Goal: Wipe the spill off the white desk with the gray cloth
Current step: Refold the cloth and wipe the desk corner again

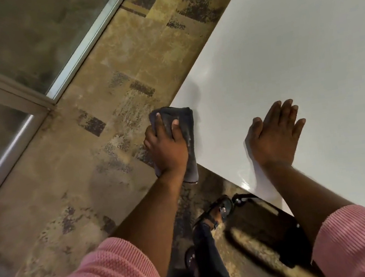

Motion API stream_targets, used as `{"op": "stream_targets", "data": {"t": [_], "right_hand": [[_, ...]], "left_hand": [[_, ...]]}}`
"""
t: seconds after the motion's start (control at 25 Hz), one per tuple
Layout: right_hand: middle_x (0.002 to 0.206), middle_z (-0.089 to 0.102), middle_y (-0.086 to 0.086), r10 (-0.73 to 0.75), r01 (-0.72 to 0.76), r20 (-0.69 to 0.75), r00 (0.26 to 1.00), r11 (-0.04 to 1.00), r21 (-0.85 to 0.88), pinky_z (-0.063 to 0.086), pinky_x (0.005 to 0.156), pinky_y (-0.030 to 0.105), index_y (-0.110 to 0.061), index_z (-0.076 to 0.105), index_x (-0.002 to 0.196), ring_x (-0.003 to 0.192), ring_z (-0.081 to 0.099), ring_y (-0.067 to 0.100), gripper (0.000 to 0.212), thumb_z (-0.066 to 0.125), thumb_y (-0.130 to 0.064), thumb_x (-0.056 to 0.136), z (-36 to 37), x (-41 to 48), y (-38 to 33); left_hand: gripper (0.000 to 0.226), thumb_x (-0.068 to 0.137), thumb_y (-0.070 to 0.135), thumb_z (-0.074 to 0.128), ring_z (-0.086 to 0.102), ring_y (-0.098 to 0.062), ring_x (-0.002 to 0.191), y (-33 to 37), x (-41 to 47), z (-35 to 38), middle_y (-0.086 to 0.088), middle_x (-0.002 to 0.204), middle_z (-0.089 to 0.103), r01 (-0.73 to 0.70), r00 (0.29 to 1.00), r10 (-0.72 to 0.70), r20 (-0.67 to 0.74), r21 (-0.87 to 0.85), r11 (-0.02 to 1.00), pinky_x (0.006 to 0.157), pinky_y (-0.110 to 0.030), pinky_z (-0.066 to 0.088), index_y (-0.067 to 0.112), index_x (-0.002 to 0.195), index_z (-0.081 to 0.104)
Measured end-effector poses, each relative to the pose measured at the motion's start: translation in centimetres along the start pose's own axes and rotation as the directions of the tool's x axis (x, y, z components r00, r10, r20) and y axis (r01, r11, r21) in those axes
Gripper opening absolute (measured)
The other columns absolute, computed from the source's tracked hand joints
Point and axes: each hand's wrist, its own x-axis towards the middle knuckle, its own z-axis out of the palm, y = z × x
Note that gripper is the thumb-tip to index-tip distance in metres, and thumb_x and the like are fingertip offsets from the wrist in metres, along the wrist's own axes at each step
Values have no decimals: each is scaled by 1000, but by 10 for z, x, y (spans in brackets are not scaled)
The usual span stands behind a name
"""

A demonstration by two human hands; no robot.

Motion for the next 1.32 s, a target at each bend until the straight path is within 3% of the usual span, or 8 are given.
{"op": "stream_targets", "data": {"t": [0.24, 0.36, 0.48, 0.6, 0.68, 0.84, 1.04, 1.32], "right_hand": [[171, 16, 26, 16, -16, 4, 1000, 998, 56, 5, 128, 60, 2, 22, 162, 160, 11, 40, 72, 28, -42, 105, 3, 16, -24], [171, 17, 26, 4, -3, -34, 999, 999, 42, 5, 128, 60, 2, 23, 162, 160, 12, 40, 73, 28, -43, 105, 7, 15, -21], [171, 17, 25, -5, 6, -18, 1000, 999, 38, 4, 128, 60, 2, 23, 162, 160, 11, 40, 73, 27, -44, 105, 10, 14, -12], [172, 14, 24, -7, 7, 0, 1000, 999, 47, 2, 128, 59, 1, 21, 163, 161, 9, 39, 72, 27, -44, 106, 12, 15, -10], [172, 15, 24, -16, 16, -3, 1000, 998, 55, 3, 128, 58, 0, 22, 163, 161, 10, 39, 71, 27, -43, 106, 11, 16, -8], [171, 18, 24, -15, 14, 15, 1000, 999, 47, 5, 128, 59, -1, 25, 162, 160, 12, 39, 69, 26, -40, 105, 7, 12, -8], [169, 25, 23, 6, -10, 24, 1000, 991, 136, 9, 129, 59, -3, 34, 159, 159, 17, 40, 64, 23, -38, 106, -2, 11, -11], [166, 32, 22, 23, -32, 54, 998, 984, 174, 14, 128, 59, -6, 40, 154, 157, 22, 40, 61, 22, -39, 106, -10, 8, -12]], "left_hand": [[67, 103, 41, 55, 10, -31, 158, 47, -57, 18, -14, 171, -9, 171, 982, -189, -5, -407, 897, 119, -40, 35, 21, 161, 27], [71, 102, 43, 55, 4, -29, 159, 64, -121, 43, -12, 172, -9, 184, 978, -211, -5, -470, 863, 124, -45, 31, 23, 162, 22], [72, 103, 43, 54, -8, -8, 156, 80, -180, 55, -16, 170, -5, 210, 974, -226, 28, -497, 842, 124, -14, 9, 20, 161, 20], [75, 103, 56, 40, -18, 8, 150, 80, -211, 67, -26, 167, 3, 100, 991, -131, -37, -450, 887, 122, -10, 5, 12, 159, 14], [78, 101, 63, 34, -28, 8, 147, 76, -208, 66, -22, 169, -4, 138, 990, -125, 58, -376, 917, 128, -32, 11, 19, 161, 11], [73, 101, 63, 38, -22, -28, 156, 59, -143, 41, -12, 172, -10, 23, 994, -24, 106, 13, 1000, 127, -58, 2, 30, 163, 17], [70, 105, 58, 25, -4, -36, 159, 65, -54, 25, -10, 172, 6, -436, 894, 354, 276, 351, 829, 125, -62, 3, 21, 163, 17], [72, 104, 59, 22, -5, -38, 158, 97, -30, 34, -12, 172, 3, -482, 854, 331, 402, 367, 796, 124, -64, 5, 22, 164, 11]]}}
